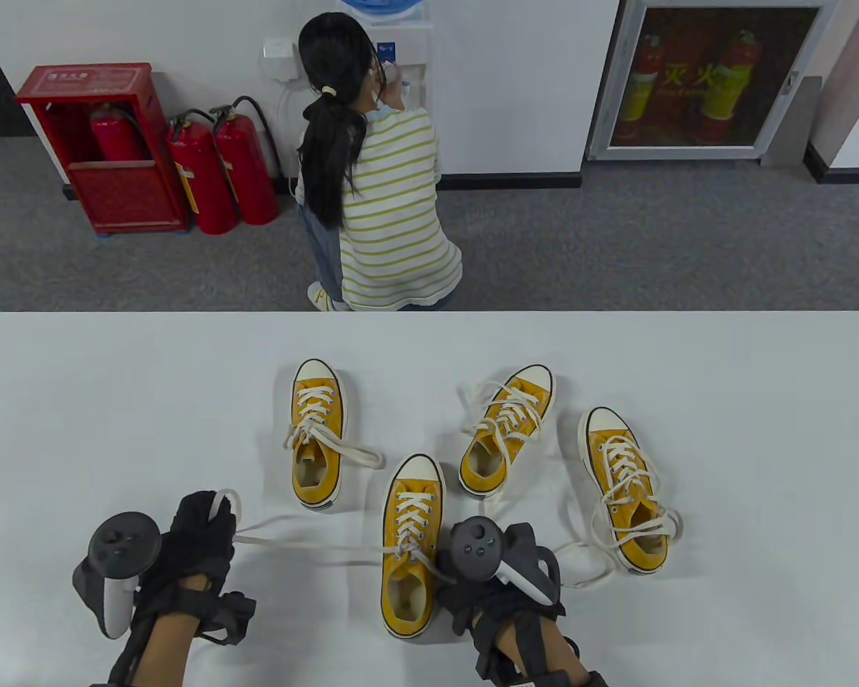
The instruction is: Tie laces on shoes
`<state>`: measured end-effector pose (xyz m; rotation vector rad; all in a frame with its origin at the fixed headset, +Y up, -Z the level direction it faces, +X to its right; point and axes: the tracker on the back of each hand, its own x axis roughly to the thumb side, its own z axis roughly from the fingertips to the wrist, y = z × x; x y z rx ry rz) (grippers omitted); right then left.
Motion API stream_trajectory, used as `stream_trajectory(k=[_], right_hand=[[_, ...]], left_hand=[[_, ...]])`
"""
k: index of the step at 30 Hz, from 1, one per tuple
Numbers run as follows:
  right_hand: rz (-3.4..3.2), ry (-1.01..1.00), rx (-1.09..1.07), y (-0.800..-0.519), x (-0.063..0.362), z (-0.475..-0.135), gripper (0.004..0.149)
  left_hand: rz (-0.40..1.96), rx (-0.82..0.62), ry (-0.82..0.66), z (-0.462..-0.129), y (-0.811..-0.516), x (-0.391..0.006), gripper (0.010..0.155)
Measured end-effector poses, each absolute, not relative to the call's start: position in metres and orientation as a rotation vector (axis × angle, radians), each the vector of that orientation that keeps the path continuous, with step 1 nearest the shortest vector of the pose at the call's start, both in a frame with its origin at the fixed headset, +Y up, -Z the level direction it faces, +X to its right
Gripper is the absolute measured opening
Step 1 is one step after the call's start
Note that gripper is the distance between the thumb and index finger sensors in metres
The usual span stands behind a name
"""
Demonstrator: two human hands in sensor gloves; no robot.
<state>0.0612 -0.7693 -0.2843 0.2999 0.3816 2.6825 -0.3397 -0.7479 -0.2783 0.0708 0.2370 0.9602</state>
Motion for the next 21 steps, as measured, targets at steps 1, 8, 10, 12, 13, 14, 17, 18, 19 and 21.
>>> stream_trajectory(k=[1, 8, 10, 12, 13, 14, 17, 18, 19, 21], right_hand=[[2.656, 0.367, 0.286, -0.769, 0.064, -0.285, 0.043], [2.371, 0.398, 0.204, -0.752, 0.096, -0.287, 0.043], [2.265, 0.401, 0.206, -0.744, 0.105, -0.287, 0.043], [2.153, 0.383, 0.224, -0.736, 0.11, -0.287, 0.043], [2.091, 0.377, 0.236, -0.732, 0.112, -0.288, 0.042], [2.055, 0.381, 0.239, -0.729, 0.113, -0.289, 0.042], [1.918, 0.349, 0.259, -0.719, 0.109, -0.293, 0.043], [1.879, 0.356, 0.27, -0.717, 0.106, -0.295, 0.044], [1.844, 0.368, 0.279, -0.716, 0.102, -0.297, 0.044], [1.761, 0.396, 0.313, -0.717, 0.093, -0.302, 0.045]], left_hand=[[0.965, 0.07, 0.238, -0.278, -0.748, -0.339, 0.042], [0.969, 0.072, 0.257, -0.278, -0.749, -0.341, 0.042], [0.977, 0.067, 0.257, -0.278, -0.749, -0.341, 0.042], [0.983, 0.069, 0.262, -0.278, -0.75, -0.341, 0.042], [0.98, 0.065, 0.26, -0.278, -0.749, -0.34, 0.042], [0.978, 0.065, 0.259, -0.278, -0.749, -0.34, 0.042], [0.972, 0.072, 0.253, -0.278, -0.748, -0.339, 0.042], [0.97, 0.073, 0.251, -0.278, -0.747, -0.339, 0.042], [0.967, 0.073, 0.248, -0.278, -0.747, -0.338, 0.042], [0.958, 0.068, 0.244, -0.279, -0.747, -0.337, 0.042]])
